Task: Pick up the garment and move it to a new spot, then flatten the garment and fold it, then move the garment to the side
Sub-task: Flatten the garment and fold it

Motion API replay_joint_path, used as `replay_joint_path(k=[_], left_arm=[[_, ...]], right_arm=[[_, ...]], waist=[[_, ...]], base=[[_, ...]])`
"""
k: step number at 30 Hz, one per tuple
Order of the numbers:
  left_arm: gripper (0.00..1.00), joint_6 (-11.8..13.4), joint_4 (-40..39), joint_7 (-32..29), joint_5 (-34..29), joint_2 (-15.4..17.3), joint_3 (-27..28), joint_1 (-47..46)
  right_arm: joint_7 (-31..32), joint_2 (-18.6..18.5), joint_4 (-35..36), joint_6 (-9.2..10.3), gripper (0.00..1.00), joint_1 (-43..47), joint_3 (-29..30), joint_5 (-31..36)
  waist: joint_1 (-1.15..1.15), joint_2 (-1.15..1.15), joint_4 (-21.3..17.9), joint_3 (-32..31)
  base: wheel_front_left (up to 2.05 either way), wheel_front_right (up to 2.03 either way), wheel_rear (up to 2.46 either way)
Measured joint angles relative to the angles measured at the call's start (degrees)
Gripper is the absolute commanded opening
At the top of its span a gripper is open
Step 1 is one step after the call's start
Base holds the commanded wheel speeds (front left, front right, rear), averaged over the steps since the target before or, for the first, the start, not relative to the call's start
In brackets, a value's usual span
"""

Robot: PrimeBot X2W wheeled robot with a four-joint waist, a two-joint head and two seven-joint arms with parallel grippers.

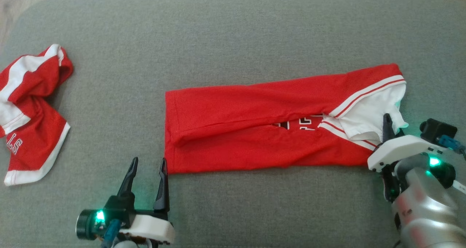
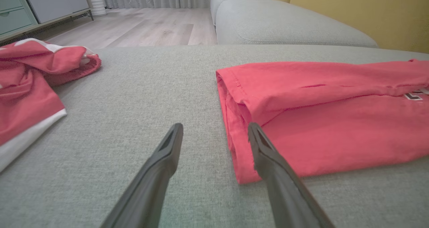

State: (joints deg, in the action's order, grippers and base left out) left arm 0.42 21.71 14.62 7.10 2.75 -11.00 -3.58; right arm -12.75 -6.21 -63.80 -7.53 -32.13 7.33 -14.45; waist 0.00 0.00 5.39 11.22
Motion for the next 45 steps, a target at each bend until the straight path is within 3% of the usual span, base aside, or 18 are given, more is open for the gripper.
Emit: replay_joint_path(k=[6, 11, 18, 19, 23, 35, 36, 37, 41, 45], left_arm=[[1.00, 0.00, 0.01, 0.00, 0.07, 0.01, -0.02, -0.01], [1.00, 0.00, 0.04, 0.00, 1.02, 0.01, -0.52, 0.38], [1.00, 0.09, 0.29, 0.01, 2.07, 0.00, -3.14, 1.08], [1.00, 0.07, 0.53, 0.00, 2.07, 0.02, -3.91, 1.64], [1.00, -0.52, 1.53, 0.00, 1.98, 0.04, -5.64, 1.83], [1.00, -1.63, 2.60, 0.00, 1.04, 0.10, -8.89, 3.65], [1.00, -1.65, 2.66, 0.00, 1.04, 0.11, -9.24, 3.70], [1.00, -1.64, 2.66, 0.00, 1.04, 0.11, -9.39, 3.70], [1.00, -1.42, 2.60, 0.00, 1.07, 0.20, -9.26, 3.72], [1.00, -0.88, 2.05, 0.00, 1.07, 0.19, -8.67, 3.64]], right_arm=[[-0.97, -1.69, 2.11, 0.00, 0.00, 0.94, -0.38, -2.38], [-1.45, -3.19, 12.04, 0.00, 0.00, 3.82, -1.14, -2.81], [-1.46, 0.88, 23.10, 0.00, 0.00, 8.49, -14.92, -8.27], [-1.46, 1.57, 24.14, 0.00, 0.00, 9.39, -19.33, -11.04], [-1.29, 2.03, 25.07, 0.00, 0.00, 9.47, -26.50, -15.77], [-0.91, 2.21, 19.25, 0.00, 0.01, 8.31, -35.98, -23.25], [-0.93, 2.21, 19.08, 0.00, 0.81, 7.81, -36.90, -24.48], [-0.96, 2.21, 19.23, 0.00, 1.00, 7.34, -37.79, -25.87], [-1.45, 2.67, 21.15, 0.00, 1.00, 5.35, -40.39, -29.08], [-1.46, 3.03, 23.04, 0.00, 1.00, 5.18, -36.10, -26.21]], waist=[[0.01, 0.00, -0.81, -1.19], [0.00, 0.00, -1.30, -3.60], [-0.01, 0.00, 0.13, -6.19], [-0.01, 0.00, 1.39, -6.47], [0.00, 0.00, 4.83, -6.79], [-0.01, 0.00, 19.37, -7.89], [0.00, 0.00, 20.35, -7.99], [0.00, 0.00, 21.19, -8.09], [-0.01, 0.00, 21.67, -8.56], [0.00, 0.00, 18.34, -8.84]], base=[[0.00, 0.00, 0.00], [0.00, 0.00, 0.00], [0.00, 0.00, 0.00], [0.00, 0.00, 0.00], [0.00, 0.00, 0.00], [0.00, 0.00, 0.00], [0.00, 0.00, 0.00], [0.00, 0.00, 0.00], [0.00, 0.00, 0.00], [0.00, 0.00, 0.00]])
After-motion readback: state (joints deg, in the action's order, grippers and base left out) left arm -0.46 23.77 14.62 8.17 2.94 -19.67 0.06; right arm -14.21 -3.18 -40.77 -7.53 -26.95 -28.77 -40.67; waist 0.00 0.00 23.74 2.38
